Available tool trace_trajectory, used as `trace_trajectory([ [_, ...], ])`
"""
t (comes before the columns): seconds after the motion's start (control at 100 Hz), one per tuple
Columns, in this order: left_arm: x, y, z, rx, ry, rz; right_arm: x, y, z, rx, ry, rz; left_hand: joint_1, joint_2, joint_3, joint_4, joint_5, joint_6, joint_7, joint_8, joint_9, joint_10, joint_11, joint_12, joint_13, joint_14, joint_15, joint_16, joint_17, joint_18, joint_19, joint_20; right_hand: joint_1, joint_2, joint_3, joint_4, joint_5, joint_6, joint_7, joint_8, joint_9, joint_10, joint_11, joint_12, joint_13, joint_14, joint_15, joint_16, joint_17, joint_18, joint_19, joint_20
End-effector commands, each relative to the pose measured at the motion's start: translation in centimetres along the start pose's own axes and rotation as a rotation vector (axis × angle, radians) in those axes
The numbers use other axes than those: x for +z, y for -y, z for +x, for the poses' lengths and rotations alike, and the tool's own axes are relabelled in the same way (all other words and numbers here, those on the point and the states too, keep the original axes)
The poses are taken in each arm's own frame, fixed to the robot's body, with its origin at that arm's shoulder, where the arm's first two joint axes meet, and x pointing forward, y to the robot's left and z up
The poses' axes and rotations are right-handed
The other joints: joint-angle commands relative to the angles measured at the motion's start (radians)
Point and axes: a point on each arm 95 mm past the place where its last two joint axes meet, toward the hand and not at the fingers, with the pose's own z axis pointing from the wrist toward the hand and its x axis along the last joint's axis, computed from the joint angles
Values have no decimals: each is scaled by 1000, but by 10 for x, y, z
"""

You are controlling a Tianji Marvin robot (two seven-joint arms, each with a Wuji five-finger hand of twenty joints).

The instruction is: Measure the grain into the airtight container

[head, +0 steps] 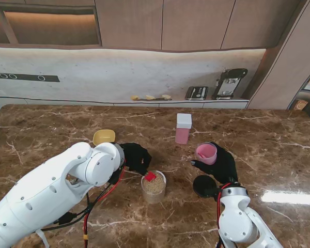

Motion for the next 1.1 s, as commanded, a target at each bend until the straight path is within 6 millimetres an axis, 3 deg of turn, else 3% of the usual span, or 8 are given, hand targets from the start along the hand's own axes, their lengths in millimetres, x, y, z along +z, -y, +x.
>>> trace_trajectory([
  [0.0,3,-4,-2,-7,7,-14,-4,4,-4,7,15,18,7,7,90,9,40,-79,40,12,79,-66,44,-6,29,-23,87,-11,50,-29,150,-11,29,187,142,-59,71,-95,56,1,0,-29,1,-13,-22,-21,-7,9,-9,-6,-17,4],
  [1.09,11,-15,-1,-107,-1,-91,-4,5,-5,5,24,19,26,36,43,-4,21,-56,72,9,78,-69,32,-5,28,-12,81,-13,49,-17,148,-16,26,199,147,-56,65,-94,54,1,-5,-31,1,-13,-24,-20,-7,11,-16,-6,-25,13],
])
